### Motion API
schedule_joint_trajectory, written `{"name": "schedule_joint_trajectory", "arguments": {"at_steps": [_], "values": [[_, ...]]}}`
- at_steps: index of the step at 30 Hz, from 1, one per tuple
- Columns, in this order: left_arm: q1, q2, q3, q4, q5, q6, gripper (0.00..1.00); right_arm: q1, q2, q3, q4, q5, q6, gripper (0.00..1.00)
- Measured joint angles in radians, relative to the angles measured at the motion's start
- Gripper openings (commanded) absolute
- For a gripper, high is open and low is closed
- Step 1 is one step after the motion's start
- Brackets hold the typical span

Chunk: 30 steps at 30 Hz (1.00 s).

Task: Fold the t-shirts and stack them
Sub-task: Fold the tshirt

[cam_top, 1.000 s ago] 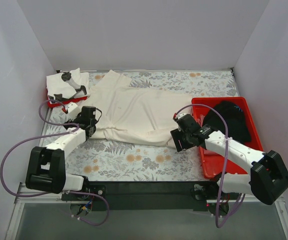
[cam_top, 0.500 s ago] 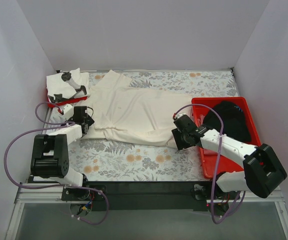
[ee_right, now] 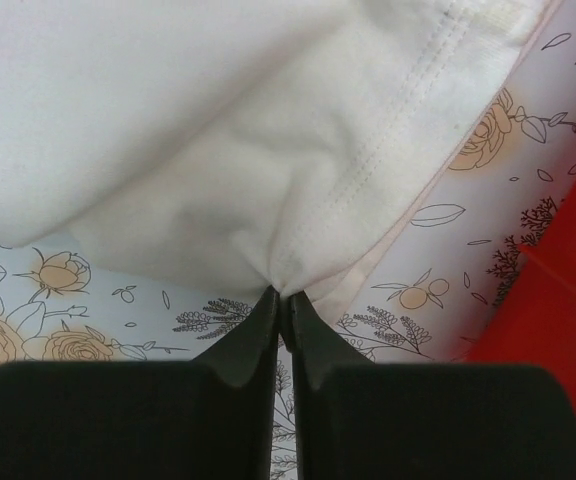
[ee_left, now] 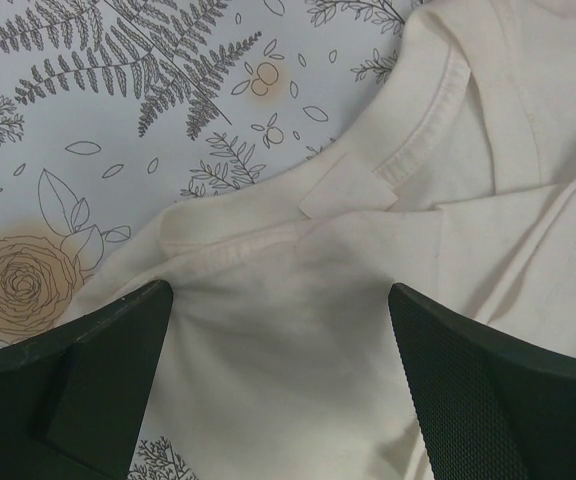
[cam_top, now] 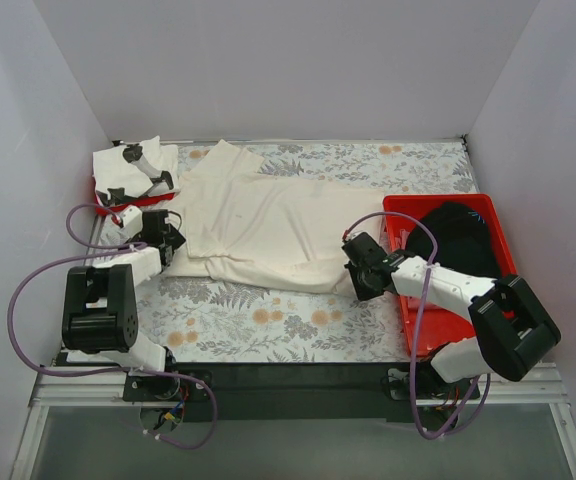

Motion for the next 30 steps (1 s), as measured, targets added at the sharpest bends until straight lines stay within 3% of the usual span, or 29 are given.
{"name": "schedule_joint_trajectory", "arguments": {"at_steps": [15, 17, 19, 22, 25, 30], "values": [[0.074, 0.074, 0.05, 0.06, -0.011, 0.008, 0.83, 0.01, -0.019, 0.025, -0.146, 0.079, 0.04, 0.01], [0.075, 0.069, 0.047, 0.061, -0.007, 0.008, 0.84, 0.011, -0.02, 0.029, -0.153, 0.078, 0.041, 0.11], [0.077, 0.052, 0.034, 0.057, 0.003, 0.008, 0.83, 0.014, -0.02, 0.031, -0.164, 0.077, 0.041, 0.37], [0.071, -0.01, -0.003, 0.032, 0.017, 0.007, 0.84, 0.022, -0.037, 0.035, -0.199, 0.073, 0.034, 0.55], [0.039, -0.154, -0.036, -0.004, 0.032, 0.006, 0.84, 0.028, -0.09, 0.077, -0.23, 0.053, 0.023, 0.63], [-0.021, -0.29, -0.038, 0.005, 0.097, -0.022, 0.84, 0.039, -0.126, 0.194, -0.2, 0.029, -0.021, 0.64]]}}
